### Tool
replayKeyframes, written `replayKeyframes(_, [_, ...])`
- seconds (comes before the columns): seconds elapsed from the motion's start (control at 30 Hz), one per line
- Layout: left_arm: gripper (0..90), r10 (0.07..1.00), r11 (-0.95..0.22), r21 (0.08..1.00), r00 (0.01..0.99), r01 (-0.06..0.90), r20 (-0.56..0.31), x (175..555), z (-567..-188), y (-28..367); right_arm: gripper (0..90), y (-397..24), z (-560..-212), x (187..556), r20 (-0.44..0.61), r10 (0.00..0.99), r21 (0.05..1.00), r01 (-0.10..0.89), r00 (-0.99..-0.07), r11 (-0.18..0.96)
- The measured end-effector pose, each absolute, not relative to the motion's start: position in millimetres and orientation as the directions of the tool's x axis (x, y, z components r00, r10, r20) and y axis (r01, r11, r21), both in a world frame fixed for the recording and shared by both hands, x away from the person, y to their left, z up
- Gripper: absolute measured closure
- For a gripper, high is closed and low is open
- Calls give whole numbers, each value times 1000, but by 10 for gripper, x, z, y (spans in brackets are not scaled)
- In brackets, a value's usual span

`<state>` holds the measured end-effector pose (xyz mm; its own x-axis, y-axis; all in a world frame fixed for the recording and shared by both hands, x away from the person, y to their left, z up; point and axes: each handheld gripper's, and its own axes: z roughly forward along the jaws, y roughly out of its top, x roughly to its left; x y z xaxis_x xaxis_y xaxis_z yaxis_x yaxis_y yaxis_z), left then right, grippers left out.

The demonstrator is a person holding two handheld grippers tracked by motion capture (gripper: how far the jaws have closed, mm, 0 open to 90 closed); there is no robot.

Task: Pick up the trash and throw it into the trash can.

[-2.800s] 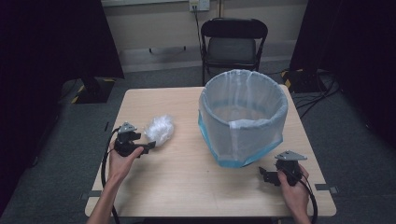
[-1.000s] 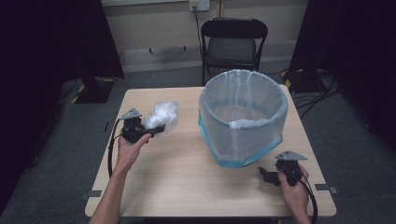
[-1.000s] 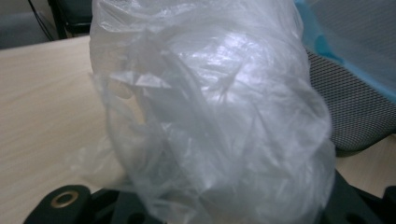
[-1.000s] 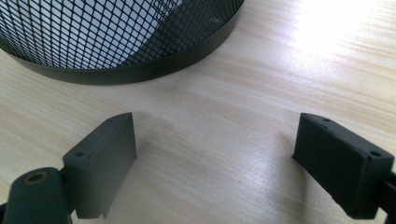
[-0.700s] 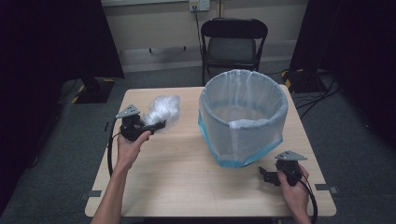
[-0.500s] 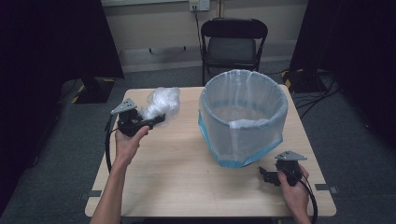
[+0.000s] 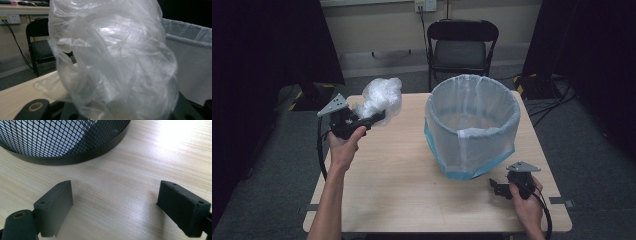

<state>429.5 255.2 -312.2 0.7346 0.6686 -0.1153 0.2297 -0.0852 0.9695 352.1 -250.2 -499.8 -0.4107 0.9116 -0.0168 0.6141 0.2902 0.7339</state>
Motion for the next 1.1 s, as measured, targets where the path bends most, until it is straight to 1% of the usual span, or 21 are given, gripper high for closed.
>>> replayKeyframes(0.3, [629,645,-79,975,757,206,-107,4302,-2961,2450,121,-2502,-4997,3521,-17,912,734,614,-411,290])
replayKeyframes(0.37, [629,619,-78,980,780,186,-99,4270,-2907,2351,121,-2502,-4997,3521,-17,912,734,614,-411,290])
replayKeyframes(0.53, [629,593,-102,982,803,158,-68,4242,-2793,2156,122,-2502,-4997,3520,-17,912,734,614,-411,291])
replayKeyframes(0.67, [630,576,-89,985,815,148,-70,4245,-2714,2065,122,-2502,-4998,3521,-17,912,734,614,-411,290])
replayKeyframes(0.77, [629,553,-96,987,832,125,-52,4270,-2587,1912,122,-2502,-4998,3521,-17,912,734,614,-410,290])
replayKeyframes(0.8, [629,553,-96,987,832,125,-52,4270,-2587,1912,122,-2502,-4998,3521,-17,912,734,614,-410,290])
replayKeyframes(0.83, [630,535,-63,990,842,127,-74,4283,-2532,1841,122,-2502,-4998,3521,-17,912,734,614,-411,290])
replayKeyframes(1.07, [629,502,-65,990,862,122,-74,4306,-2429,1582,122,-2502,-4998,3521,-17,912,734,614,-411,291])
replayKeyframes(1.1, [628,476,-76,990,877,122,-72,4310,-2400,1483,122,-2502,-4997,3520,-17,912,734,614,-411,291])
